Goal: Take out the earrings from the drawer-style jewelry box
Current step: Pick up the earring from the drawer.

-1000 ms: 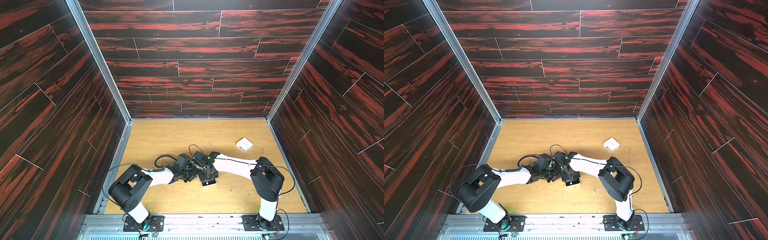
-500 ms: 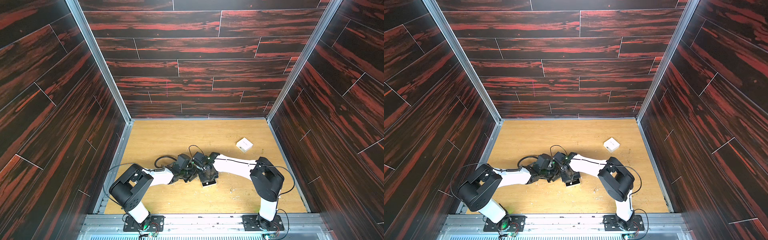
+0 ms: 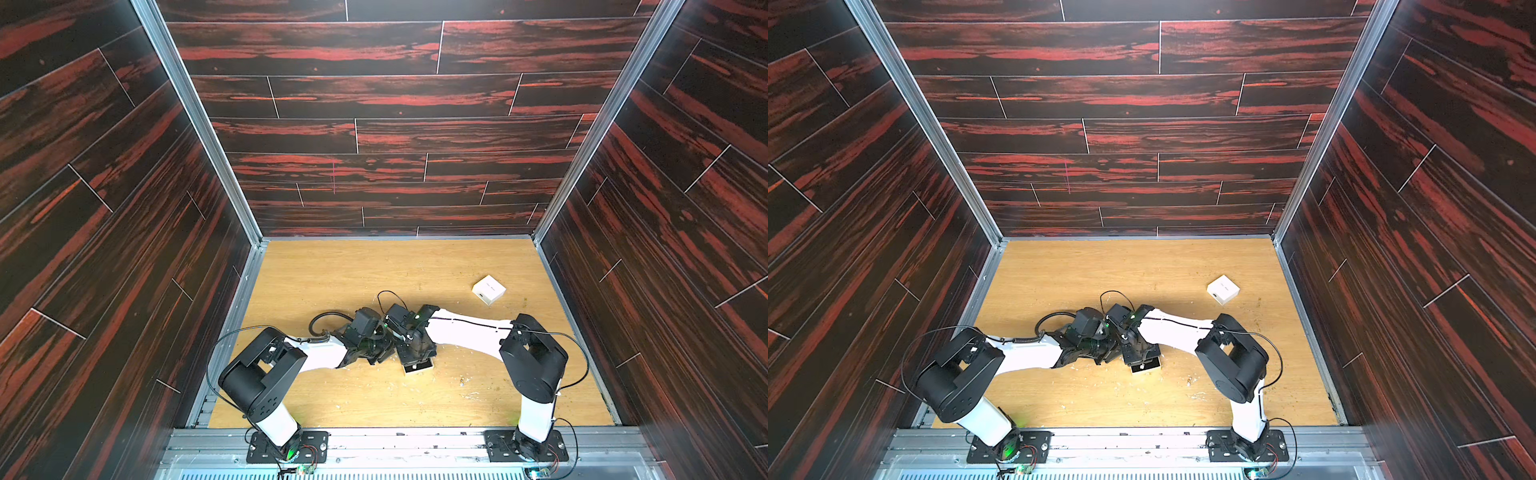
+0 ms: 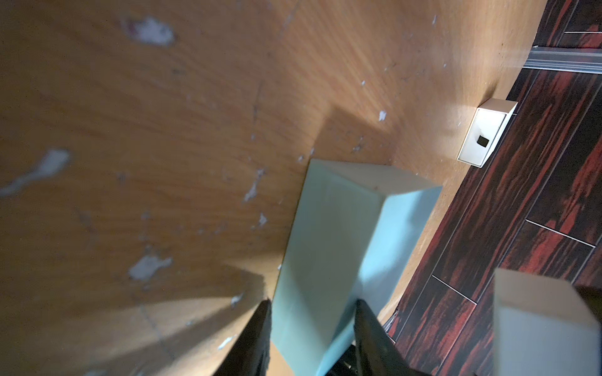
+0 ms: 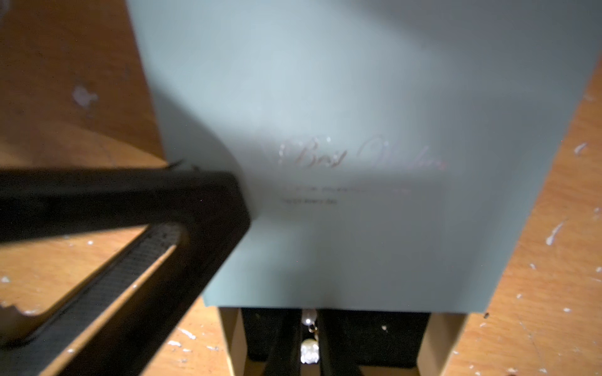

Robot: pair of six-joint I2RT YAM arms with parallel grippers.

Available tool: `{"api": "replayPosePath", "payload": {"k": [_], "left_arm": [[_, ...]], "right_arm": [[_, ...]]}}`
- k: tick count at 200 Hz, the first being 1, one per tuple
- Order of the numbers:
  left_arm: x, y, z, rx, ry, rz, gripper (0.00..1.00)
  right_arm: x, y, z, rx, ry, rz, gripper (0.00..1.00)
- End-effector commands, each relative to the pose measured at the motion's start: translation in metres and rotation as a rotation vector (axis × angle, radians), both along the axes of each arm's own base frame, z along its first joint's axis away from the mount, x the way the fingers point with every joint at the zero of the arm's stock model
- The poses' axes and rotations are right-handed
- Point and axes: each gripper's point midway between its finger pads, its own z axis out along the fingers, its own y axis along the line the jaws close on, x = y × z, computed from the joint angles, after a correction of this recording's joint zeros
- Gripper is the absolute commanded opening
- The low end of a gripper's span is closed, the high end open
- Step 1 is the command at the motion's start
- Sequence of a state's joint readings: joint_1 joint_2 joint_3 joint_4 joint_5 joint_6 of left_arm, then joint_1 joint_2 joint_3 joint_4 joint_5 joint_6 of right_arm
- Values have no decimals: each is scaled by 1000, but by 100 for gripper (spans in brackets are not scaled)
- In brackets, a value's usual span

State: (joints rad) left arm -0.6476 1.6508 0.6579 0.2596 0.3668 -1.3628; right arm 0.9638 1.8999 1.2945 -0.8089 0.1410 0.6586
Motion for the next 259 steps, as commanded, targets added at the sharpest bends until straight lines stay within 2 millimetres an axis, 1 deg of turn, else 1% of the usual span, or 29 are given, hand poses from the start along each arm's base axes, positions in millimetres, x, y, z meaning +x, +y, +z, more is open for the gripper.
{"api": "replayPosePath", "payload": {"k": [1, 77, 144, 179, 198, 218, 237, 259], "left_arm": [[-16, 22, -35, 110, 105, 30, 43], [-16, 23, -36, 129, 97, 14, 43], [-16, 24, -37, 135, 94, 10, 43], [-15, 23, -36, 134, 93, 10, 43], [-15, 23, -36, 132, 92, 9, 43], [-15, 23, -35, 134, 91, 8, 43], [-14, 22, -33, 138, 87, 3, 43], [-14, 22, -33, 141, 88, 0, 43]], "right_arm": [[-14, -7, -9, -47, 48, 3, 11], [2, 6, 27, -4, -31, -8, 10], [7, 6, 41, -9, -53, -6, 10], [8, 2, 54, -6, -72, -15, 10], [7, -5, 62, -13, -86, -23, 10], [5, -20, 68, -18, -94, -51, 10], [-2, -43, 67, -32, -81, -89, 10], [-16, -76, 58, -56, -46, -147, 10]]}}
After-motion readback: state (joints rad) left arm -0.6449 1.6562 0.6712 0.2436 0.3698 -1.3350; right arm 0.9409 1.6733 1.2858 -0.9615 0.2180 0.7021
